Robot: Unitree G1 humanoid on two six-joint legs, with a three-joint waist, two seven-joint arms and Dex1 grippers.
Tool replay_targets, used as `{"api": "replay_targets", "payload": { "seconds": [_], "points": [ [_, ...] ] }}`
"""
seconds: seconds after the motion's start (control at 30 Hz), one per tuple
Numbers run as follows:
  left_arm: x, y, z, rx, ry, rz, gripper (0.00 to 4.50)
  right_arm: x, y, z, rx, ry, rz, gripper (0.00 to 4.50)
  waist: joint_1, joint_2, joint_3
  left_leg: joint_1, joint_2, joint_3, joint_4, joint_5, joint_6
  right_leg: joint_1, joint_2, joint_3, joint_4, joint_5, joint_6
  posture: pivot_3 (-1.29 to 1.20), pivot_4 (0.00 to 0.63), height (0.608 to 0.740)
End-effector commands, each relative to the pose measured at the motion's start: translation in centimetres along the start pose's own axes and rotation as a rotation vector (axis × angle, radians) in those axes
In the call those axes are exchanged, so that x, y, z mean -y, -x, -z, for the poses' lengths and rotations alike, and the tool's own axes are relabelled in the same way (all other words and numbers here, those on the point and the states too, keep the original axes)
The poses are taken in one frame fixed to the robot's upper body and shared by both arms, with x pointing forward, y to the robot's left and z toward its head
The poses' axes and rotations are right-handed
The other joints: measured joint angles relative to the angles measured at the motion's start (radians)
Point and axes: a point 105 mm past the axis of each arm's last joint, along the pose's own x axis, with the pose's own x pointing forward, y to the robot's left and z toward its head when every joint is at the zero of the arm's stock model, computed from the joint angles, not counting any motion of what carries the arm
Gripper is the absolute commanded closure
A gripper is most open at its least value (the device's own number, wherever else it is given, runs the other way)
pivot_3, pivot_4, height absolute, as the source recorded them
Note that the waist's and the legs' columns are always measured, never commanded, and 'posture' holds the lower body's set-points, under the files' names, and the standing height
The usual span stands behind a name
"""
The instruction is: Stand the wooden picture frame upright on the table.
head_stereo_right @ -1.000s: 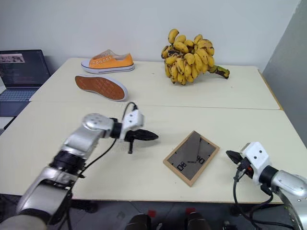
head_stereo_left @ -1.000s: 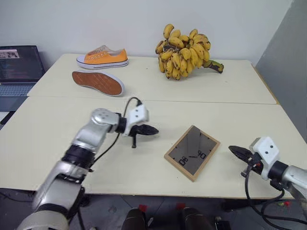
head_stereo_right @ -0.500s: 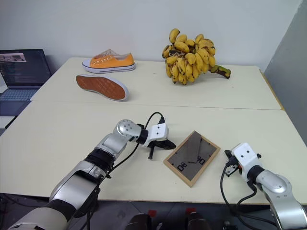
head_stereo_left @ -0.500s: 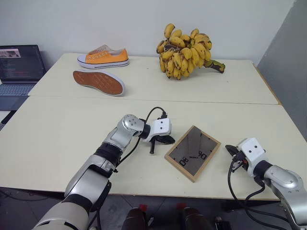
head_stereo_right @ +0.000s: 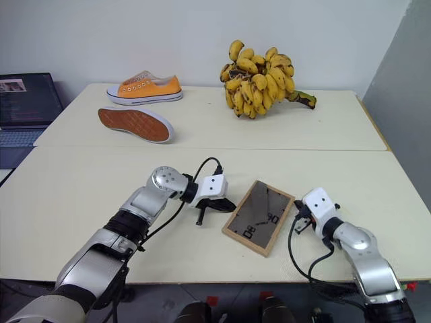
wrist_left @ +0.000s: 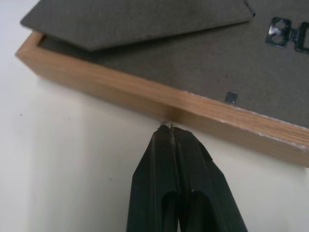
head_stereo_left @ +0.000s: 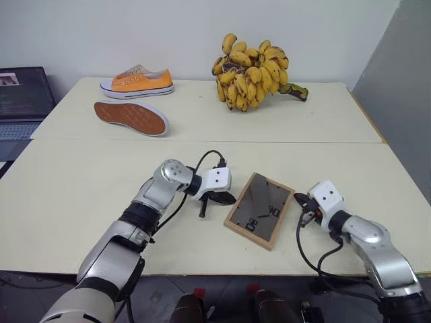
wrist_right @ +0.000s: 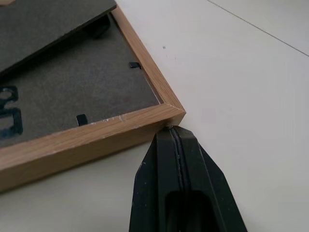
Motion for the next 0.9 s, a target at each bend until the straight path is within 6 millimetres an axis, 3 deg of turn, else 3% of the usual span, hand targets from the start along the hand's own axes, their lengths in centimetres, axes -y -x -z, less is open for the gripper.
{"api": "replay_targets", "payload": {
  "seconds": [0.03, 0.2, 0.33, 0.53, 0.7, 0.9],
  "points": [
    [-0.1, 1.4, -1.3, 0.048, -0.005, -0.042, 4.49, -0.6, -1.6, -2.0, 0.067, 0.033, -0.036, 4.5, 0.002, 0.0, 0.0, 0.0, 0.0, 0.0, 0.0, 0.0, 0.0, 0.0, 0.0, 0.0, 0.0, 0.0, 0.0, 0.0, 0.15, 0.74],
    [0.6, 2.5, -1.0, 0.048, 0.037, -0.078, 4.49, -1.6, -3.2, -3.1, 0.099, 0.032, -0.077, 4.5, 0.003, 0.0, 0.0, -0.001, 0.0, 0.0, 0.0, 0.0, 0.0, -0.001, 0.0, -0.001, 0.0, 0.0, 0.0, 0.0, 0.15, 0.74],
    [1.0, 3.5, -0.6, 0.049, 0.091, -0.114, 4.49, -1.3, -3.2, -2.8, 0.08, 0.057, -0.072, 4.5, 0.005, 0.0, 0.0, -0.001, 0.0, -0.001, 0.0, 0.0, 0.0, -0.001, 0.0, -0.001, 0.001, 0.0, 0.0, 0.0, 0.15, 0.74],
    [2.7, 4.9, 0.3, 0.026, 0.164, -0.116, 4.49, -0.1, 0.9, -0.5, -0.014, 0.122, -0.102, 4.5, 0.009, 0.0, 0.0, -0.001, 0.0, -0.001, -0.001, 0.0, 0.0, -0.001, 0.0, -0.001, 0.0, 0.0, -0.001, 0.0, 0.15, 0.74],
    [3.6, 5.8, 0.1, 0.032, 0.218, -0.072, 4.49, -0.9, 3.8, 0.9, -0.083, 0.11, -0.162, 4.5, 0.007, 0.0, 0.0, -0.001, 0.0, -0.001, -0.001, 0.0, 0.0, -0.001, 0.0, -0.001, 0.001, -0.001, -0.001, 0.0, 0.15, 0.74],
    [2.8, 6.2, -1.5, 0.071, 0.273, -0.032, 4.49, -3.0, 5.0, 0.0, -0.071, 0.045, -0.263, 4.5, 0.005, 0.0, 0.0, -0.001, 0.0, -0.001, 0.0, 0.0, 0.001, -0.001, 0.0, -0.001, 0.001, -0.003, 0.003, 0.0, 0.15, 0.74]
  ]
}}
